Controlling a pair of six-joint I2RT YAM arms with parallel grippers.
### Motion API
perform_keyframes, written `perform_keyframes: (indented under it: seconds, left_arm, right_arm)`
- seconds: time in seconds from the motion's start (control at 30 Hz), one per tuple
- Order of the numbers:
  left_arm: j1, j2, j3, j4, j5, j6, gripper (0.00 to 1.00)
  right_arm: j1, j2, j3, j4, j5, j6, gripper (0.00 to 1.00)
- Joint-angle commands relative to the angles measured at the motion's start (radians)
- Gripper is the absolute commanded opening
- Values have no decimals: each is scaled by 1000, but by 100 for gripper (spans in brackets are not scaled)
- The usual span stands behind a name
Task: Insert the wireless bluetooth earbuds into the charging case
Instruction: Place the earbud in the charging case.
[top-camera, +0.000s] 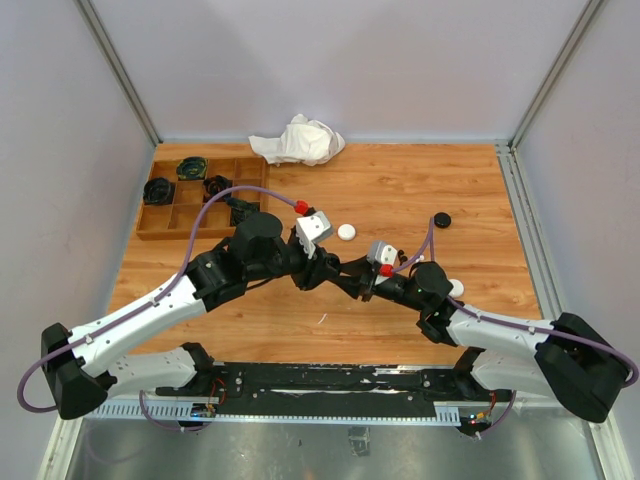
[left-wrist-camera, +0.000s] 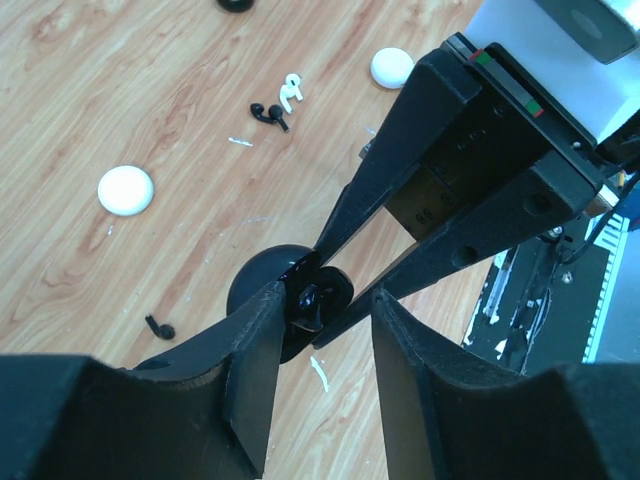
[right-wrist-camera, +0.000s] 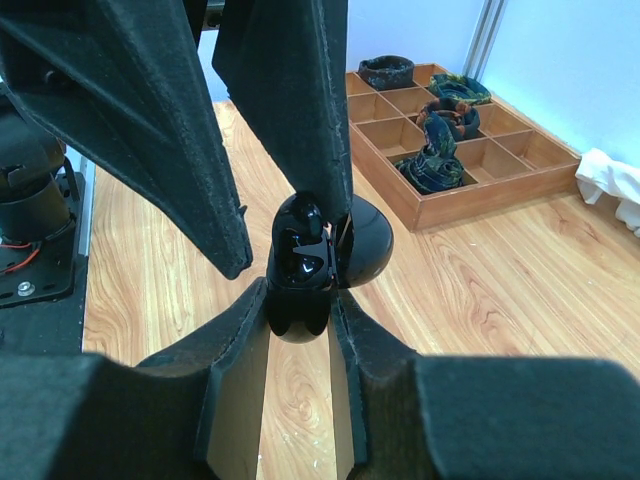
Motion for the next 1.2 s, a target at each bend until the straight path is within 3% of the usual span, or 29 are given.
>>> perform_keyframes:
  seconds: [0.0, 0.6, 0.9, 1.03, 1.17]
  left_arm:
    - [6, 7, -12, 27, 43, 4, 47]
    - [61, 5, -43, 117, 133, -35, 49]
    - [63, -39, -59, 135, 25, -118, 52]
    - [63, -51, -74, 155, 56, -156, 57]
    - [63, -89, -90, 157, -31, -205, 60]
  right_arm:
    - [-6, 1, 9, 109, -48, 12, 23]
    - [-9, 12, 20, 113, -89, 37, 23]
    - [-10, -3, 13, 85, -4, 22, 23]
    - [-10, -1, 14, 84, -3, 21, 24]
    - [-11, 3, 12, 80, 11, 16, 24]
